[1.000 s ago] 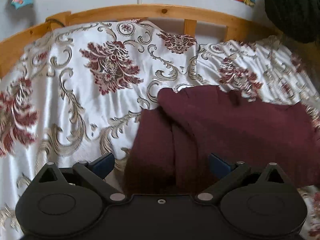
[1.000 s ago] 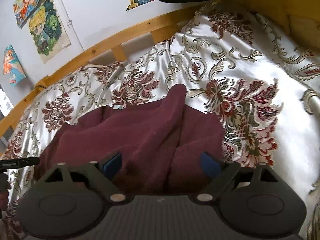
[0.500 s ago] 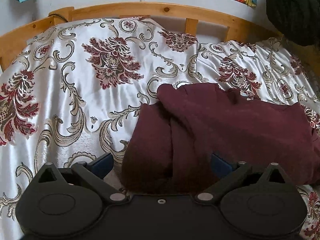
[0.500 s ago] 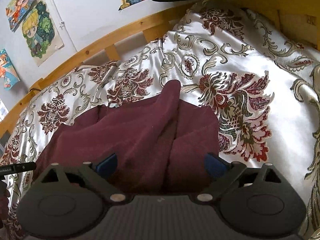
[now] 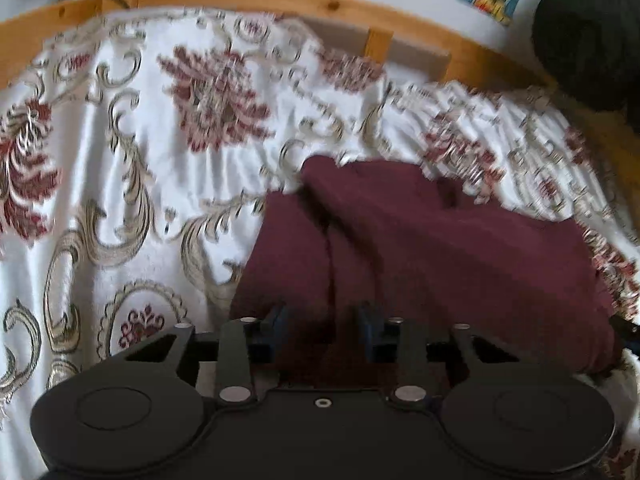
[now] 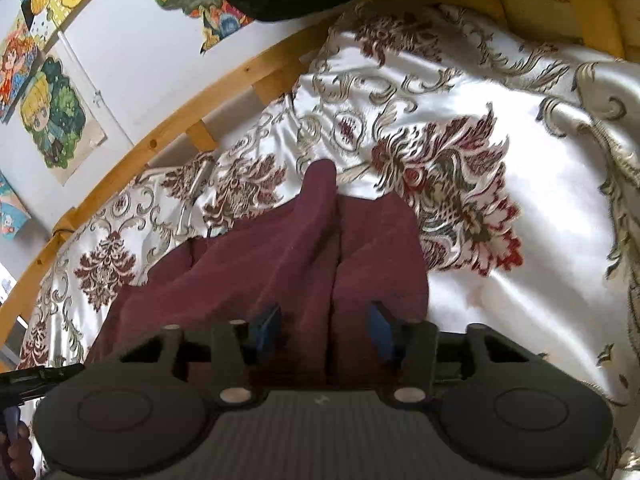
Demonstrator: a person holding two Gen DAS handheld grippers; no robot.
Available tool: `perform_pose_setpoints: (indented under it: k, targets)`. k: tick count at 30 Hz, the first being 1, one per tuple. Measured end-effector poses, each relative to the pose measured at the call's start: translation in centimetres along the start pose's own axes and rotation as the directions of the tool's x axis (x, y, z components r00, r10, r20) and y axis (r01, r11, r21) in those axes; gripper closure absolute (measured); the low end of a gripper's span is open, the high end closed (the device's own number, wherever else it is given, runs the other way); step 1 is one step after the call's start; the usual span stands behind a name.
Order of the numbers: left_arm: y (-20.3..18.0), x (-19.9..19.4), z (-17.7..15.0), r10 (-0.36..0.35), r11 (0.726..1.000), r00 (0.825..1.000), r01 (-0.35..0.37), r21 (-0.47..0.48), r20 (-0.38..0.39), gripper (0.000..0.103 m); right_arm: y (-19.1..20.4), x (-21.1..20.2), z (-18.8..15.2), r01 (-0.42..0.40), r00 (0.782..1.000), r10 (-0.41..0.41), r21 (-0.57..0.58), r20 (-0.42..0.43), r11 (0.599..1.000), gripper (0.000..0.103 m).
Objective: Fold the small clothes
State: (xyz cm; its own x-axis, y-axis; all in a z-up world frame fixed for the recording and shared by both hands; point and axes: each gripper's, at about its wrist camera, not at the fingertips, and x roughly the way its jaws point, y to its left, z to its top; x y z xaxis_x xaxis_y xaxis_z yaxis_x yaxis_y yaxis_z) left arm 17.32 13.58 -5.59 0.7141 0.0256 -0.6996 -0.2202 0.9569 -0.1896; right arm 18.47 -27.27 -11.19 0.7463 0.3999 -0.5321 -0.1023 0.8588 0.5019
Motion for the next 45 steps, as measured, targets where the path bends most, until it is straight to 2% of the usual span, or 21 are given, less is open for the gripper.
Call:
perform_pose_setpoints:
  k: [2,4,5,9,12,15,17,18,19,20,22,25,27,28,30,31,32,35,37,42,45]
  targets:
    - [0.0,0.5,-0.1,0.005,1.0,1.0,-0.005,0.001,-0.021,0.067,0.1,0.2,-0.1,0.007,1.0,-0.007,-0.014,-0.007,1.0,0.073]
    - [-0.2,0.8,-0.1,0.002,1.0,0.999,-0.001,0.014,-0.033,0.084,0.3,0.2,-0.2,0.008,1.0,-0.008,-0.032,-0.001,0.999,0.085]
    - [-0.4,0.8,-0.1,0.005,1.0,0.999,-0.005,0.019,-0.035,0.1,0.3,0.1,-0.2,0.007,1.0,-0.007,-0.031,0.012,0.999,0.091]
    - [-0.6,-0.2,0.4,0.065,0.998,0.998,-0.065,-0.007,0.018,0.103,0.1,-2.2,-0.3,0.03,0.991,-0.031,0.006,0.129,1.0,0.103]
    - [-0.3,-0.9,0.5,0.158,0.987,0.986,-0.158,-0.017,0.052,0.103,0.0,-3.0,-0.7,0.106,0.98,-0.103,-0.013,0.168,0.994,0.103]
    - [1.0,-0.2,-0.1,0.158,0.987,0.987,-0.158,-0.038,0.005,0.103,-0.4,-1.7,-0.8,0.059,0.992,-0.06,0.006,0.112,0.998,0.103]
    - [1.7,-0.3,-0.2,0.113,0.99,0.994,-0.112,-0.088,0.007,0.103,0.0,-1.3,-0.6,-0.003,0.995,0.006,-0.032,0.102,0.999,0.101]
    - [2.1,-0.5,-0.1,0.073,0.991,0.997,-0.071,-0.117,0.014,0.091,0.1,-1.2,-0.6,-0.018,0.993,0.023,-0.042,0.116,0.999,0.1]
    - [2.1,-0.5,0.0,0.053,0.992,0.998,-0.049,-0.12,0.024,0.084,0.3,-0.9,-0.5,-0.028,0.993,0.035,-0.063,0.115,0.998,0.092]
    - [2.0,-0.6,0.2,0.045,0.994,0.998,-0.04,-0.104,0.04,0.077,0.4,-0.4,-0.3,-0.026,0.994,0.035,-0.08,0.105,0.996,0.071]
    - [1.3,-0.5,0.6,0.036,0.998,0.998,-0.033,-0.05,0.058,0.076,0.3,0.9,-0.1,-0.024,0.996,0.033,-0.095,0.087,0.995,0.056]
    - [0.3,0.5,1.5,-0.035,0.999,0.998,0.036,-0.016,0.055,0.07,0.3,2.5,0.4,-0.016,0.998,0.024,-0.128,0.062,0.992,0.057]
    - [-0.1,2.0,1.7,-0.048,0.999,0.999,0.048,0.007,0.003,0.07,0.5,3.5,0.5,-0.012,0.998,0.021,-0.159,0.053,0.987,0.06]
    - [-0.4,2.8,1.8,-0.029,0.999,0.999,0.03,0.023,-0.027,0.072,0.5,3.8,0.5,-0.01,0.998,0.02,-0.168,0.057,0.986,0.066]
    - [-0.9,3.7,1.9,0.006,0.999,0.999,-0.004,0.053,-0.036,0.087,0.4,4.0,0.6,-0.008,0.998,0.021,-0.179,0.067,0.984,0.081]
    - [-1.0,3.6,1.9,0.018,0.998,1.0,-0.016,0.061,-0.024,0.094,0.4,3.9,0.6,0.003,0.997,0.011,-0.182,0.076,0.983,0.096]
    - [-1.0,3.4,1.9,0.022,0.998,1.0,-0.022,0.058,-0.006,0.099,0.3,3.6,0.6,0.008,0.995,0.008,-0.172,0.096,0.985,0.097]
    - [-0.5,1.9,2.1,0.029,1.0,0.996,-0.028,-0.012,0.081,0.101,-0.7,1.2,0.8,0.042,0.985,-0.026,-0.092,0.168,0.995,0.1]
    - [0.1,1.4,2.0,0.048,0.997,0.994,-0.041,-0.066,0.102,0.101,-1.6,0.3,0.6,0.054,0.987,-0.048,-0.034,0.154,0.998,0.1]
    - [0.6,2.4,1.4,0.063,0.996,0.996,-0.058,-0.074,0.065,0.101,-2.1,1.1,0.8,0.027,0.993,-0.025,-0.011,0.117,1.0,0.101]
    - [1.0,1.1,1.5,0.072,0.99,0.988,-0.055,-0.129,0.134,0.103,-2.0,0.8,1.0,0.002,0.99,0.002,-0.024,0.141,1.0,0.101]
